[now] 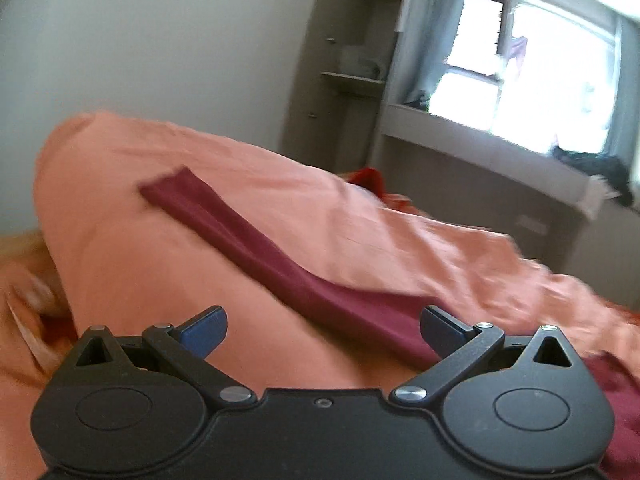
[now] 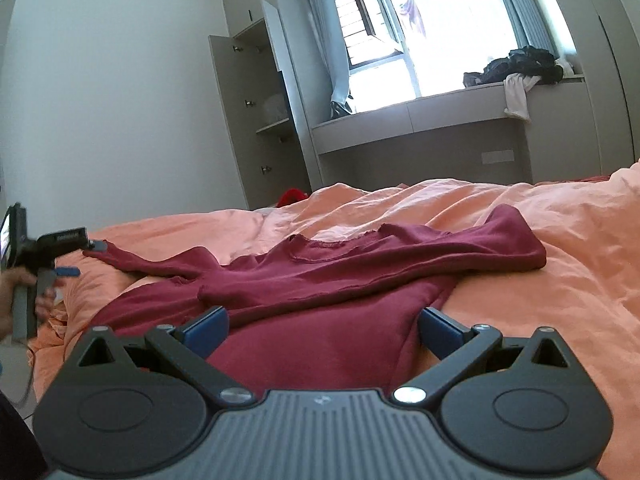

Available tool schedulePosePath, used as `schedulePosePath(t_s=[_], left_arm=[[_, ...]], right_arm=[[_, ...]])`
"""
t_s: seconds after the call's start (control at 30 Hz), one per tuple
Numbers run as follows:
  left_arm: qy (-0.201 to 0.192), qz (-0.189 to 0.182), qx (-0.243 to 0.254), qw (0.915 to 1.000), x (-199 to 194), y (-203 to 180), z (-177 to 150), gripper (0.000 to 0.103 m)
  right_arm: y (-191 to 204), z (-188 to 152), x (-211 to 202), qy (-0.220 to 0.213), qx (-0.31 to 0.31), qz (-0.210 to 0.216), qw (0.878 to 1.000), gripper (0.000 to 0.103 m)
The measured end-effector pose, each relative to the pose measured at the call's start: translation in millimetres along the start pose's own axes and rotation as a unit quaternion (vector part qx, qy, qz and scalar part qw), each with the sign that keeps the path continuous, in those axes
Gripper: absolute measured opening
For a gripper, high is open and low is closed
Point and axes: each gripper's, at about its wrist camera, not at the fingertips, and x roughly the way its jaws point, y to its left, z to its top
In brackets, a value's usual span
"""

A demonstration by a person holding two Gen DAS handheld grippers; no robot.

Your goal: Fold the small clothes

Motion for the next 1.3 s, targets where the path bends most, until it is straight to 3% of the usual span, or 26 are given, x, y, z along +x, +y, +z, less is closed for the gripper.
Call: schedulePosePath(t_s=[0.13,0.3,0.4,0.5,0.63,0.67,0.77,0.87,1.03,1.13,1.3], left_arm=[[0.009,0.038,-0.026,0.9989,39,38,32,0.102],[-0.007,0.037,-0.133,0.9904,76,83,51,0.102],[-0.025,0.061,-0.152,0.9862,89,92,54,0.091],[-0.027,0.092,-0.148,0.9843,100,92,55,0.073],[-0.011,0.122,-0.126,0.9844,115,87,61,0.013],[-0.008,0.121,-0.123,0.9849,116,86,62,0.006],[-0.040,0.104,-0.109,0.9878,107,81,65,0.004],[-0.080,0.082,-0.063,0.9915,90,61,67,0.003],[-0.117,0.013,0.006,0.9931,57,11,78,0.003],[-0.133,-0.033,0.058,0.9888,35,-29,82,0.003],[-0.158,-0.118,0.145,0.9695,-8,-103,75,0.003]], right_arm=[[-4,-4,2,0.002,0.008,0.005,1.000,0.103],[-2,-7,10,0.012,-0.004,0.003,1.000,0.103],[-2,-10,13,0.014,-0.007,0.005,1.000,0.103],[-2,-10,14,0.013,-0.004,0.008,1.000,0.103],[-3,-11,16,0.012,0.000,0.009,1.000,0.103],[-3,-12,17,0.012,0.000,0.008,1.000,0.103],[-3,-12,18,0.012,0.000,0.010,1.000,0.103],[-3,-12,18,0.012,0.000,0.009,1.000,0.103],[-2,-12,18,0.012,0.000,0.007,1.000,0.103],[-2,-11,17,0.013,0.002,0.008,1.000,0.103],[-1,-8,11,0.000,0.012,0.007,1.000,0.103]])
